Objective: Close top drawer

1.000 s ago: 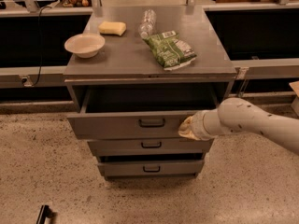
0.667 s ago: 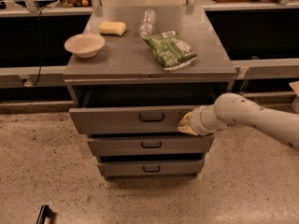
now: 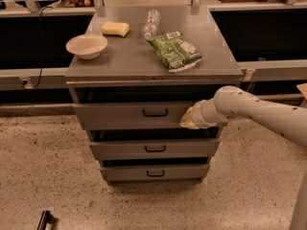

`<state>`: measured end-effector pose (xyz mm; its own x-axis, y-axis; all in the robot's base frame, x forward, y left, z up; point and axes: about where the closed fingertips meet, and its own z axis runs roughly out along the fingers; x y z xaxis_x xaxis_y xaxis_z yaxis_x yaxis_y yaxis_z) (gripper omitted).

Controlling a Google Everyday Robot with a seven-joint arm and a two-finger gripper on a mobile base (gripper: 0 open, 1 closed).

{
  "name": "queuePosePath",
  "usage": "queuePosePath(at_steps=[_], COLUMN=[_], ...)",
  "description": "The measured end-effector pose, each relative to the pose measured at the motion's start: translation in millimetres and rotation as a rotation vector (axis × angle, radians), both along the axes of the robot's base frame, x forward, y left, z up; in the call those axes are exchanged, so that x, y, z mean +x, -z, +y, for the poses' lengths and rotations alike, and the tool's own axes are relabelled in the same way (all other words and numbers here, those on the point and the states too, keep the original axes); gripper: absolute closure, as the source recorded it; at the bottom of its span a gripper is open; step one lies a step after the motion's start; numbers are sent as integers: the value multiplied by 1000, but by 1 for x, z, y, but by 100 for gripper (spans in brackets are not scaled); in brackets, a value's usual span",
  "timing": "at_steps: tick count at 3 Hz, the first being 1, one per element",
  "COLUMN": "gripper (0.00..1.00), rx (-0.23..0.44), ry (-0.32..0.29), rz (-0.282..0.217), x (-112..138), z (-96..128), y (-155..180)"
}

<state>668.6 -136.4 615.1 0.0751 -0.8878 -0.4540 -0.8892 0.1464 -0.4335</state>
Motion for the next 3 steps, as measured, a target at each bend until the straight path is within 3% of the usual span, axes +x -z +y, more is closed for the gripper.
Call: queuePosePath(at_steps=[2, 3], gripper=[100, 100], rx=[12, 34], ry=[-1, -30], rz=[-2, 10], x=[5, -34], z=[2, 10], y=[-1, -7])
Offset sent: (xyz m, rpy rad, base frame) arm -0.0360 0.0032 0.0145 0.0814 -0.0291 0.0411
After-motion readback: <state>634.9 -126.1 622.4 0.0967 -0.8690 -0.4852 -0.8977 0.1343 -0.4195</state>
